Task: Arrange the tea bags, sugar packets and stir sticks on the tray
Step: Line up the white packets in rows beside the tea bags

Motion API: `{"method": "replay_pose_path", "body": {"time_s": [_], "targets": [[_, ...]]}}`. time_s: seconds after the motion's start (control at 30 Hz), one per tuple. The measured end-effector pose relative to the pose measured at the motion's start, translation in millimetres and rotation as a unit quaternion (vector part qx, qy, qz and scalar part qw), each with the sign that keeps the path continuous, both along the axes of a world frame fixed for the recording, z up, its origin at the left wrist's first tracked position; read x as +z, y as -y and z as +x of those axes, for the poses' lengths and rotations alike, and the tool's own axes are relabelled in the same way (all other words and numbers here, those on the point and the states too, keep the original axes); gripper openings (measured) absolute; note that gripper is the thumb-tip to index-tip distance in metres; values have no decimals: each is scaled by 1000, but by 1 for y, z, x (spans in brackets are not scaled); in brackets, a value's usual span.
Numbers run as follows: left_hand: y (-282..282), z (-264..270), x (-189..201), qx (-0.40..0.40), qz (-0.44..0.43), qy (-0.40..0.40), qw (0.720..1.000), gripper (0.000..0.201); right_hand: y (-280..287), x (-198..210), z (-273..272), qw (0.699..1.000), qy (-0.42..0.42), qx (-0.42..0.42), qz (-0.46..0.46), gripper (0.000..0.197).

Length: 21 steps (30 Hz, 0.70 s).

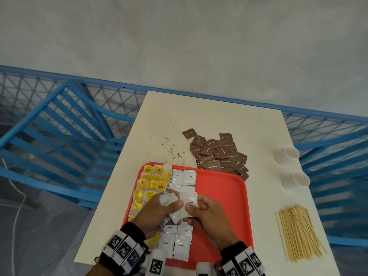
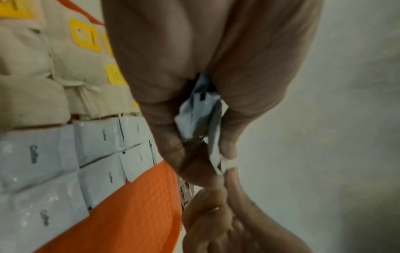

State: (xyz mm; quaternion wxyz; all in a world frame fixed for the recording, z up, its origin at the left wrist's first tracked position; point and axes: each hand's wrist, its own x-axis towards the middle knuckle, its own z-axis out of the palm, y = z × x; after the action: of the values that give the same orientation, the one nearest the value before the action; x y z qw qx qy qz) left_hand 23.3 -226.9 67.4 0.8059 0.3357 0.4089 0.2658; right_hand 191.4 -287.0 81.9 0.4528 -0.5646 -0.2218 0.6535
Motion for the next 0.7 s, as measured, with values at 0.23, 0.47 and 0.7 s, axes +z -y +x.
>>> {"method": "replay_pose_path", "body": {"time_s": [0.23, 0.47, 0.7], "targets": [[9, -12, 1, -105, 71, -115, 985, 42, 5, -1, 0, 994, 104, 37, 13, 31], [17, -24, -1, -216, 80, -204, 951, 41, 30, -11, 2, 991, 116, 60, -18, 21], [21, -31, -6, -231, 65, -242, 940, 27, 37, -25, -3, 985, 151, 56, -57, 22]]}}
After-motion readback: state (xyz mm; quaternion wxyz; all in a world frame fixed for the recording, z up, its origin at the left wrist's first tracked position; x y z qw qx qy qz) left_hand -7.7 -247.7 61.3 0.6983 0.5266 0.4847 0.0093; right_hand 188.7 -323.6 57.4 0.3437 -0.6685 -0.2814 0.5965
